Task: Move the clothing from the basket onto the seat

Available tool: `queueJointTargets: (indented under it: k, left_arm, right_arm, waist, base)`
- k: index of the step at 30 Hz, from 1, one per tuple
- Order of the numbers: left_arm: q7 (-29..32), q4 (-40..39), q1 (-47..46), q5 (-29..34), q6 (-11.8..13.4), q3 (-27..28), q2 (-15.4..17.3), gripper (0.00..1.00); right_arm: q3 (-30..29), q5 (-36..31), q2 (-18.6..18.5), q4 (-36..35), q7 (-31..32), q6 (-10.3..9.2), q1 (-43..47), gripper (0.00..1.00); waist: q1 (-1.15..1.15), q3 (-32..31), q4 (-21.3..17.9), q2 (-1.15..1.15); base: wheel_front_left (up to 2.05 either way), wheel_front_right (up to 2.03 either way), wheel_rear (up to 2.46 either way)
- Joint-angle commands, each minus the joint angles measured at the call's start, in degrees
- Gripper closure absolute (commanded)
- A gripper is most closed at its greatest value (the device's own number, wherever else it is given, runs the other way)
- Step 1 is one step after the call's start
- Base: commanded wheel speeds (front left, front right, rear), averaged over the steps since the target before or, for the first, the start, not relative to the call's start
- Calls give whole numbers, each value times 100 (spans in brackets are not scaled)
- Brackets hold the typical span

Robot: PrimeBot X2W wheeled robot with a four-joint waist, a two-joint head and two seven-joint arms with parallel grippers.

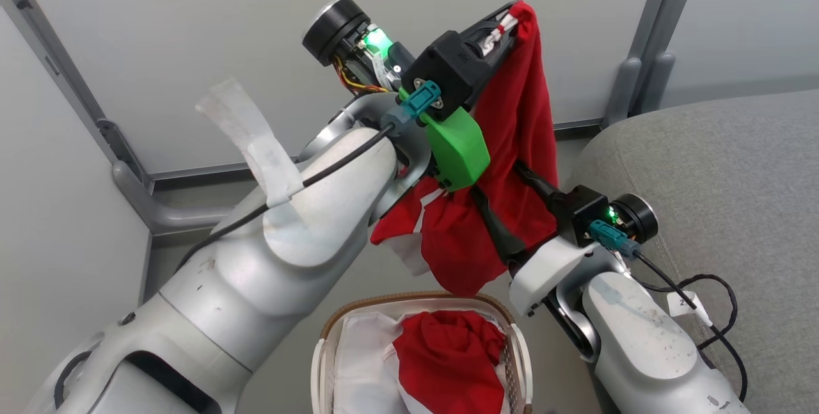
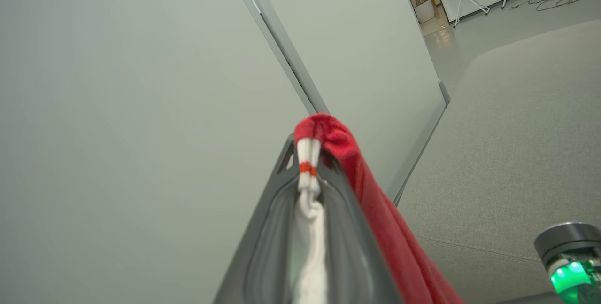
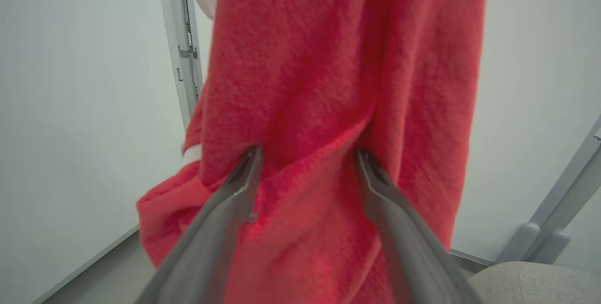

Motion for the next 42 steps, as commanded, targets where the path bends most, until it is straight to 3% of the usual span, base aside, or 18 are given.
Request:
queueJointTargets:
  k: [1,9,11,12,13,14,34,35,36,37,38,39,42]
  left_arm:
    - [7,-96,-46,-80,48,-39,-5,100]
    - [176,-607,6,-414,185,-251,-6,100]
    - [194,-675,8,-474,220,-281,-5,100]
    - [210,-701,10,-492,232,-292,-5,100]
    - [218,-714,12,-512,247,-301,-5,100]
    - [228,-730,17,-544,259,-307,-4,100]
    - [-209,-367,484,-878,459,-71,241,98]
    - [-277,-352,579,-928,468,-46,240,85]
    - [-325,-342,665,-957,478,-25,237,65]
    - [-378,-324,779,-997,490,-3,237,55]
    - [-414,-309,868,-1018,506,12,245,33]
    - [-463,-293,986,-1053,513,26,255,0]
    - [-562,-208,1327,-1123,524,48,305,0]
  right_arm:
    - [12,14,-22,51,-11,-4,-100,0]
    - [-183,-139,-21,324,-10,-4,-418,0]
    - [-230,-158,-22,395,-11,-4,-499,63]
    - [-247,-166,-20,435,-10,-4,-547,71]
    - [-257,-188,-20,451,-10,-4,-587,89]
    - [-270,-201,-20,470,-10,-4,-630,100]
    - [-649,-121,-21,124,-11,-4,-513,100]
    - [-723,-135,-22,101,-11,-4,-507,100]
    - [-776,-148,-20,88,-11,-4,-500,100]
    - [-849,-174,-21,75,-11,-4,-495,100]
    - [-907,-196,-22,61,-11,-4,-494,100]
    - [-983,-218,-21,43,-11,-4,-496,100]
    - [-1193,-315,-22,-1,-11,-4,-518,100]
  waist:
    - [0,-14,18,0]
    - [0,-84,104,0]
    - [0,-100,122,0]
    - [0,-106,131,0]
    - [0,-109,137,0]
    - [0,-110,145,0]
    - [0,-3,20,0]
    - [0,0,19,0]
    - [0,3,19,0]
    - [0,7,20,0]
    - [0,11,22,0]
    - [0,18,24,0]
    - [0,40,21,0]
  base:
    - [0,0,0]
    - [0,0,0]
    - [0,0,0]
    - [0,0,0]
    - [0,0,0]
    - [0,0,0]
    - [0,0,0]
    - [0,0,0]
    - [0,0,0]
    - [0,0,0]
    - [0,0,0]
    - [0,0,0]
    - [0,0,0]
